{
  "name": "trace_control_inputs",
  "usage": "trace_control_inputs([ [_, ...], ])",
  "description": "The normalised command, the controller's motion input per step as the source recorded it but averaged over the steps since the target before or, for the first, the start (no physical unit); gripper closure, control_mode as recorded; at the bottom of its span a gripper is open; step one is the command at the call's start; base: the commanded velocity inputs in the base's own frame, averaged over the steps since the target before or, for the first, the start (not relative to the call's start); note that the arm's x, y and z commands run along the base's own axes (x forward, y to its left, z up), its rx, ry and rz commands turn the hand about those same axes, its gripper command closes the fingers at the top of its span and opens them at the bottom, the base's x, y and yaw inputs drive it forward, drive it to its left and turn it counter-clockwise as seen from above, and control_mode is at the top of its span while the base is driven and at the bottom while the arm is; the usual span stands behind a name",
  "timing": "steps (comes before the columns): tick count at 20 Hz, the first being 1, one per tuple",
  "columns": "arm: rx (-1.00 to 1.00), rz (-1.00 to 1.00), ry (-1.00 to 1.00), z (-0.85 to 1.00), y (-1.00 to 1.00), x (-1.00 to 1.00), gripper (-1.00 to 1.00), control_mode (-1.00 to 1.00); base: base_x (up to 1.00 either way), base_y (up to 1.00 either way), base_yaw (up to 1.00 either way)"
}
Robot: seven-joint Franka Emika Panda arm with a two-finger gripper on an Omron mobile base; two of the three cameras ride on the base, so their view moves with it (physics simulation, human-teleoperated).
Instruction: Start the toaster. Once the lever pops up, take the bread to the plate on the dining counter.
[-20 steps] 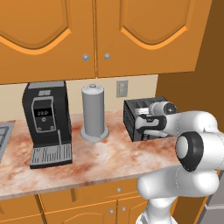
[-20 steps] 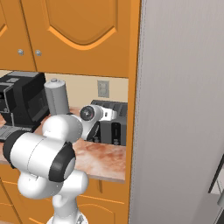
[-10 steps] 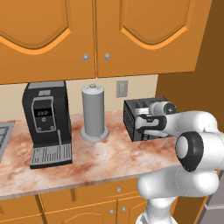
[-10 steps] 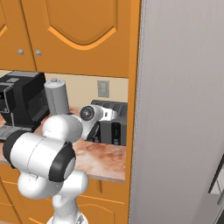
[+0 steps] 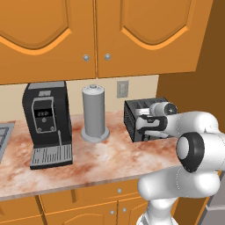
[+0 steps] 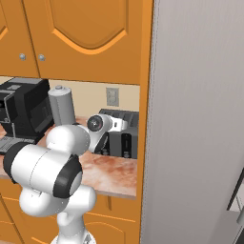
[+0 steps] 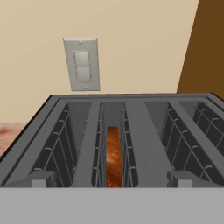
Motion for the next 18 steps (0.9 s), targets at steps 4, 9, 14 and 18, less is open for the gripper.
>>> trace_control_inputs([
  [4, 0.00, 0.00, 0.00, 0.00, 0.00, 0.00, -1.00, -1.00, 0.00, 0.00, 0.00],
  [9, 0.00, 0.00, 0.00, 0.00, 0.00, 0.00, -1.00, -1.00, 0.00, 0.00, 0.00],
  [14, 0.00, 0.00, 0.00, 0.00, 0.00, 0.00, -1.00, -1.00, 0.00, 0.00, 0.00],
  [18, 0.00, 0.00, 0.00, 0.00, 0.00, 0.00, -1.00, -1.00, 0.00, 0.00, 0.00],
])
